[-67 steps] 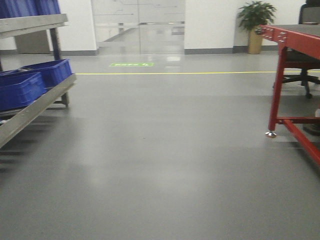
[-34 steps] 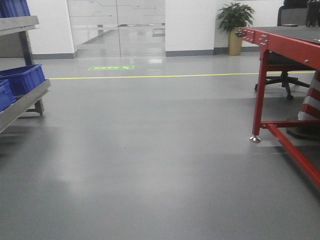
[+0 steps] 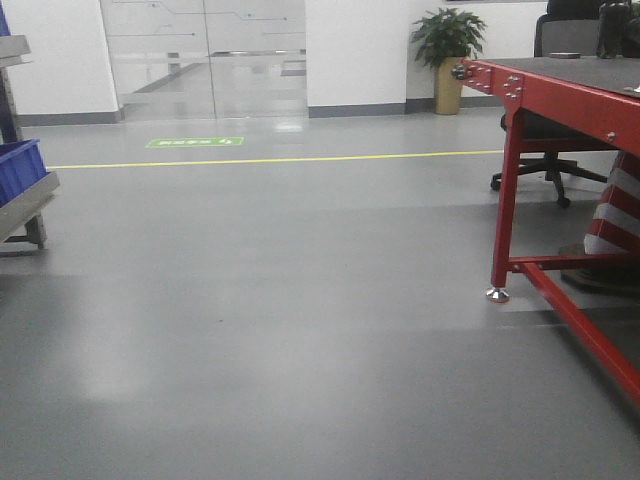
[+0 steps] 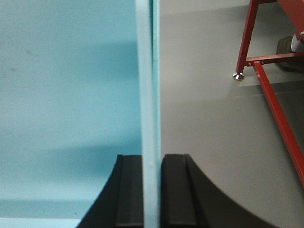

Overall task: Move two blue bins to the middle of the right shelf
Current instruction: 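Drive the base across the floor to another blue-bin shelf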

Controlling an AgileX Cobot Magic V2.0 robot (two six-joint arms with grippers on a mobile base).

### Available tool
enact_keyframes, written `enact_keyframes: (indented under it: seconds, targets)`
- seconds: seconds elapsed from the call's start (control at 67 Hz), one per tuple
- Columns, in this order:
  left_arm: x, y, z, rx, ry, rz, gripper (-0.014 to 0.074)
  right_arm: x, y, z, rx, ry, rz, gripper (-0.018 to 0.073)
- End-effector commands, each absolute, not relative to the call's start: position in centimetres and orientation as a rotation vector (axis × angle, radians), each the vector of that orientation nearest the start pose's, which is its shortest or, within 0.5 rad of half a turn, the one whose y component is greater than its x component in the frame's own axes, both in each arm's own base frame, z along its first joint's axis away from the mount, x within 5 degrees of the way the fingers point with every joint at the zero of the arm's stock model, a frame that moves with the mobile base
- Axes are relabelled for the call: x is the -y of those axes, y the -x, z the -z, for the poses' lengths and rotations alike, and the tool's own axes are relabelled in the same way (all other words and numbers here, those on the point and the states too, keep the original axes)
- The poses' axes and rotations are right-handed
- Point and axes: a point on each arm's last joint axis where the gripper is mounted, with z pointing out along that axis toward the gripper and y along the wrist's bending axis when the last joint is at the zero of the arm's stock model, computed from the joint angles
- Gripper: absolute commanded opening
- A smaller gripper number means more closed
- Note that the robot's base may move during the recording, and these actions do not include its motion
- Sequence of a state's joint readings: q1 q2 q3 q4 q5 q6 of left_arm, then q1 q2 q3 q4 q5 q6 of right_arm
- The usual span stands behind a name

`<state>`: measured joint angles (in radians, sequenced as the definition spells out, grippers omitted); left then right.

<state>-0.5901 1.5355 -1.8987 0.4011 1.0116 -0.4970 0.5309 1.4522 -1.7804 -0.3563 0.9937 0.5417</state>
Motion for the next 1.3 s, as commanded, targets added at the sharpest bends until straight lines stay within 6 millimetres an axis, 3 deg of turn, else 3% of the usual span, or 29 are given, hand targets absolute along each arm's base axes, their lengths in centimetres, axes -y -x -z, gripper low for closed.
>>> enact_keyframes:
  seconds: [0.0,1.283]
  targets:
    - [15.17,-27.82,-50.71,-1.972,-0.123,0.22,-0.0111,-12.66,-26.8,-50.32,-1.96,0.044,-0.247,-0.0166]
    - [15.17,-27.82,-50.71,-1.972,-0.123,0.22,-0.0111,-12.66,-26.8,-50.32,-1.96,0.044,-0.247,-0.0166]
